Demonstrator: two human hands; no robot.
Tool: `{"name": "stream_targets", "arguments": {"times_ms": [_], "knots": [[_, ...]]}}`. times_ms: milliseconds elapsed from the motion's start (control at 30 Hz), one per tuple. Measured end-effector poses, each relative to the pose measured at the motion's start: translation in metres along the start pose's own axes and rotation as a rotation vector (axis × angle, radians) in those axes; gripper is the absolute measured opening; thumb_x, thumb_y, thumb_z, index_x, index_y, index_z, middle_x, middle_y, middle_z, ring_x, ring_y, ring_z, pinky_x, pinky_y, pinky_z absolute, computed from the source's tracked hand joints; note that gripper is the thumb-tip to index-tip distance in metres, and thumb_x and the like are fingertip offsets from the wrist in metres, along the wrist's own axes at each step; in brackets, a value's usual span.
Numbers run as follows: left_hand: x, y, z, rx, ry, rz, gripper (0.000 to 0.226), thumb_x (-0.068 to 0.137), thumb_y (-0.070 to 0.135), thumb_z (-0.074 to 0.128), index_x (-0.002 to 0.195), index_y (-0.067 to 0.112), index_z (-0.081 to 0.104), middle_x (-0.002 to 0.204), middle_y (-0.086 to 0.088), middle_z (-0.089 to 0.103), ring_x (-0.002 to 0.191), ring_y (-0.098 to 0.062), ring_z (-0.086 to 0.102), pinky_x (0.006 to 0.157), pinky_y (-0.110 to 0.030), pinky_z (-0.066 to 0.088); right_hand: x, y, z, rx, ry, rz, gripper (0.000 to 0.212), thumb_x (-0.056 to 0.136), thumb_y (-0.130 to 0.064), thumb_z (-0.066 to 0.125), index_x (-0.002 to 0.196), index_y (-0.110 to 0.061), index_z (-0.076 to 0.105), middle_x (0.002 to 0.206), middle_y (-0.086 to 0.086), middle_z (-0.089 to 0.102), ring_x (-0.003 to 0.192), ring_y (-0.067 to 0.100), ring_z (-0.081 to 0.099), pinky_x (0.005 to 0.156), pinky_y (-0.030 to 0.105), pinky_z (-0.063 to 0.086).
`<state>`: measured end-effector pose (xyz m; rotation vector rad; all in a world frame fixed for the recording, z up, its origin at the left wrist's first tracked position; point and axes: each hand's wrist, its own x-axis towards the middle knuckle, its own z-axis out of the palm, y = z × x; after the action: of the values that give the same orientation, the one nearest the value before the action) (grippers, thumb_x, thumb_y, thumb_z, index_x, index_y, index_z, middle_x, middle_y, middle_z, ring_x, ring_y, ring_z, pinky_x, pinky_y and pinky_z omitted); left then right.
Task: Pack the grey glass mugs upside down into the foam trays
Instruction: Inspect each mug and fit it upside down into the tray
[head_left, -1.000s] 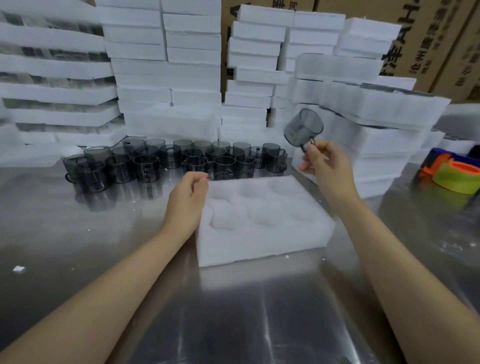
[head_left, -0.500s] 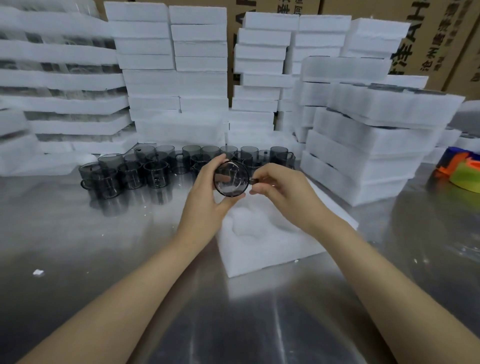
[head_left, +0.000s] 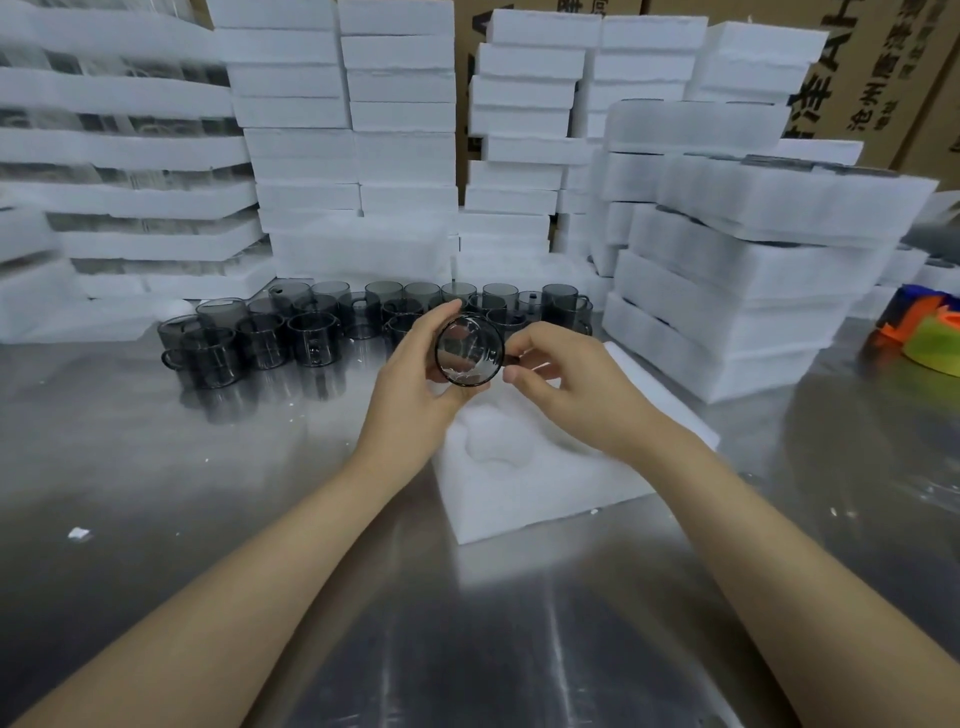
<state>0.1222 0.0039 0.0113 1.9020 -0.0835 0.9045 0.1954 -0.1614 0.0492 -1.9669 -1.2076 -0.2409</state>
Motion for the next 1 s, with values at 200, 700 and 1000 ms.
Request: {"name": "stream_targets", "arguments": {"times_ms": [200, 700, 1000], "knots": [[0.004, -0.002, -0.003, -0.08, -0.064, -0.045, 0.07, 0.075, 0.0, 0.078, 0.121, 0.043, 0.048, 0.094, 0.027, 0.066, 0.09, 0.003, 0.064, 0.077, -0.009, 0.045, 0.0, 0.0, -0.001, -0.006, -0.006, -0.02, 0.007, 0.093, -0.008, 0.06, 0.092, -0.015, 0.058, 0.092, 0.002, 0.066, 0.089, 0.017, 0.063, 0.074, 0.018, 0.048], [0.009, -0.008, -0.007, -0.14, -0.141, -0.013, 0.07, 0.074, -0.005, 0.076, 0.12, 0.038, 0.046, 0.099, 0.03, 0.057, 0.099, 0.003, 0.055, 0.083, -0.015, 0.046, 0.0, -0.002, 0.0, -0.052, -0.055, -0.034, 0.004, 0.092, -0.005, 0.06, 0.094, -0.008, 0.06, 0.096, 0.004, 0.064, 0.086, 0.013, 0.059, 0.074, 0.012, 0.044], [0.011, -0.011, -0.009, -0.188, -0.202, -0.046, 0.067, 0.072, 0.0, 0.076, 0.118, 0.037, 0.043, 0.101, 0.026, 0.059, 0.094, 0.004, 0.057, 0.08, -0.014, 0.046, 0.0, -0.003, -0.001, -0.063, -0.068, -0.054, 0.005, 0.092, -0.004, 0.06, 0.096, -0.004, 0.062, 0.089, -0.004, 0.06, 0.081, 0.0, 0.055, 0.072, 0.006, 0.04]]}}
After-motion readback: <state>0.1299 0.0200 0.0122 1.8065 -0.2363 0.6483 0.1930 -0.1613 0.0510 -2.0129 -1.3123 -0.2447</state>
